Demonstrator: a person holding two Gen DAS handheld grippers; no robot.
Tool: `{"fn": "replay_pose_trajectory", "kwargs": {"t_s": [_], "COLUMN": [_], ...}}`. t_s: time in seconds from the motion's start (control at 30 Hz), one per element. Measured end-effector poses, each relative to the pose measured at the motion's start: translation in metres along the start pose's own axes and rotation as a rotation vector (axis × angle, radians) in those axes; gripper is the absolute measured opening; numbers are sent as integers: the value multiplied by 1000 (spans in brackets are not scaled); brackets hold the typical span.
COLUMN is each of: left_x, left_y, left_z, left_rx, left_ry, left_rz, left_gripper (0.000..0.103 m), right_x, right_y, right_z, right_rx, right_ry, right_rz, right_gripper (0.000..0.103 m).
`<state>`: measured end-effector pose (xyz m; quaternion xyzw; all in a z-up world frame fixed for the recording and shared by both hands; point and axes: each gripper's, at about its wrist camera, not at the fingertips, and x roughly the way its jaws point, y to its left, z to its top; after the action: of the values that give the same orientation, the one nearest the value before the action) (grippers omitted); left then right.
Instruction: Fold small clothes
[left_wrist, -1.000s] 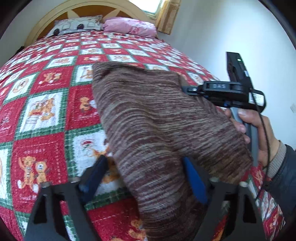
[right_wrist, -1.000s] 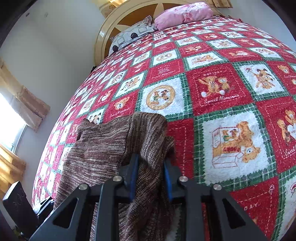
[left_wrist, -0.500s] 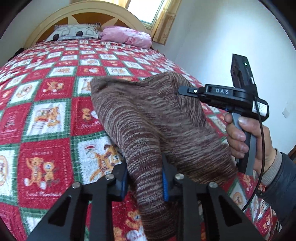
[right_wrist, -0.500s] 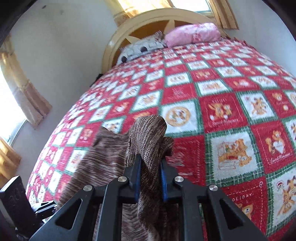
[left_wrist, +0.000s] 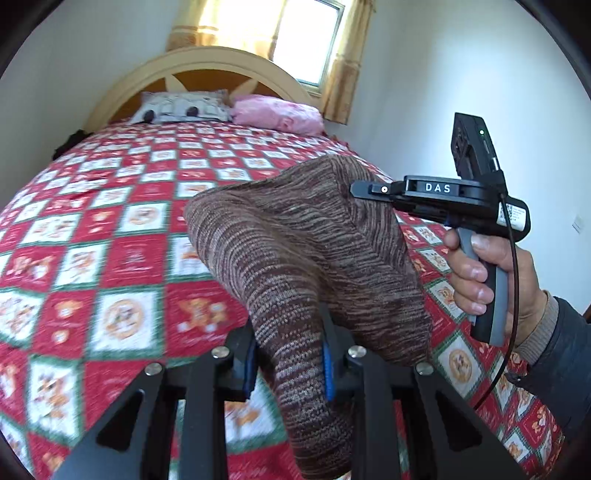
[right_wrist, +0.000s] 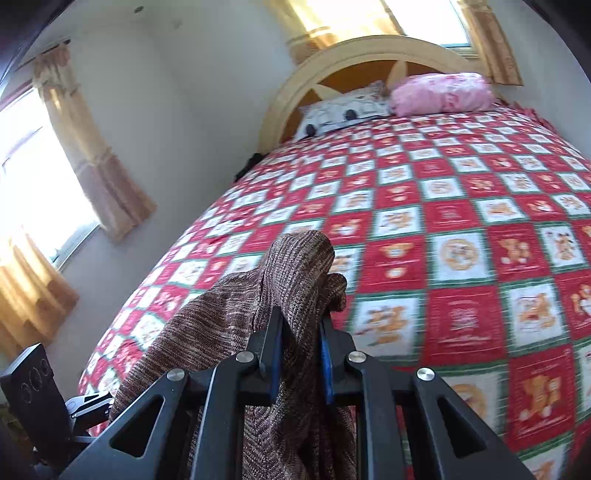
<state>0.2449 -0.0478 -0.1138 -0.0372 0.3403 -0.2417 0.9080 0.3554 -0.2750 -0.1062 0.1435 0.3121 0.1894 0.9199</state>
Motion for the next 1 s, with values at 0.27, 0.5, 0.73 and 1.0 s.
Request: {"fn": "replay_pose_trajectory", "kwargs": {"t_s": [0.27,0.5,0.73,1.0], "left_x": [-57,-91,-109,-113], "left_y": [29,59,87,122], "left_z": [-22,-43,-63,-102], "left_rx": [-10,-41,-98,-173], "left_ry": [-44,-66,-65,-17], "left_rz": [91,170,227,290], "left_gripper": [28,28,28,28], "right_x": [17,42,76,129], "right_y": [67,123,167,200], "right_z": [-16,-27,-44,-67], "right_rx": [-32,-68,-98,-116], "right_ry": [15,51,104,195], "right_rz": [110,183,231,247], "right_gripper": [17,17,17,17]}}
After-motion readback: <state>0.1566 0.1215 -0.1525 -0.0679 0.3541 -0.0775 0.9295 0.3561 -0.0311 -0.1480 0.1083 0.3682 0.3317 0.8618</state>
